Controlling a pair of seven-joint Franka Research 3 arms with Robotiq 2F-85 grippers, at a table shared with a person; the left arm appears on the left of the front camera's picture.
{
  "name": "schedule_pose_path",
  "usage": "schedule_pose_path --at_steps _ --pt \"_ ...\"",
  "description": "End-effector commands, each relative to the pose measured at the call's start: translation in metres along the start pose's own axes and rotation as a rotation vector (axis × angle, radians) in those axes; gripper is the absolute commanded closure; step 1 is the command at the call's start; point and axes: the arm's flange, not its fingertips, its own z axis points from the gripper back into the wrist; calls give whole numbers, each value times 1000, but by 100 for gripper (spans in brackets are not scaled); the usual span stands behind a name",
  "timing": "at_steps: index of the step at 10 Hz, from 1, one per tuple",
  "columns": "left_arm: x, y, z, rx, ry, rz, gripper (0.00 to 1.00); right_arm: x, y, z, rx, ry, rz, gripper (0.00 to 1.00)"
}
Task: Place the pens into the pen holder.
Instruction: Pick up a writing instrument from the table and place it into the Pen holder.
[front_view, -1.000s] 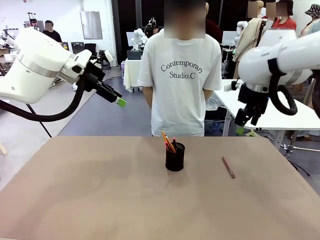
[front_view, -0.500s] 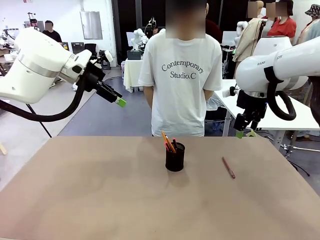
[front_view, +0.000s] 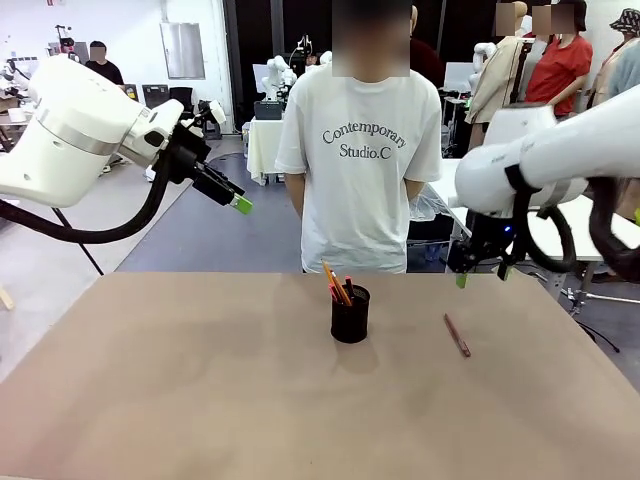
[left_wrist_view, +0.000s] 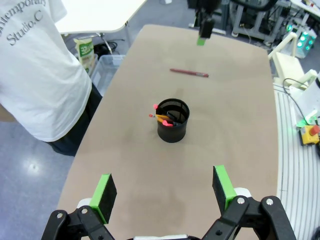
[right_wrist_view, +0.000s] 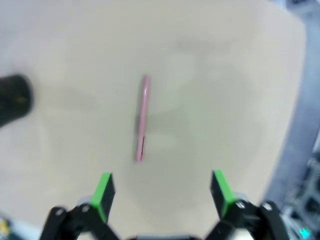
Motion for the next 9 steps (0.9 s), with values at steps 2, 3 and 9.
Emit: schedule_pose_path --at_steps 2,3,9 --pt "0 1 3 0 -2 4 0 16 29 -38 -126 31 -224 0" --pt "0 1 3 0 -2 4 0 14 33 -52 -115 18 -239 0" --pt "0 1 3 0 -2 4 0 9 33 -76 -90 55 -260 0"
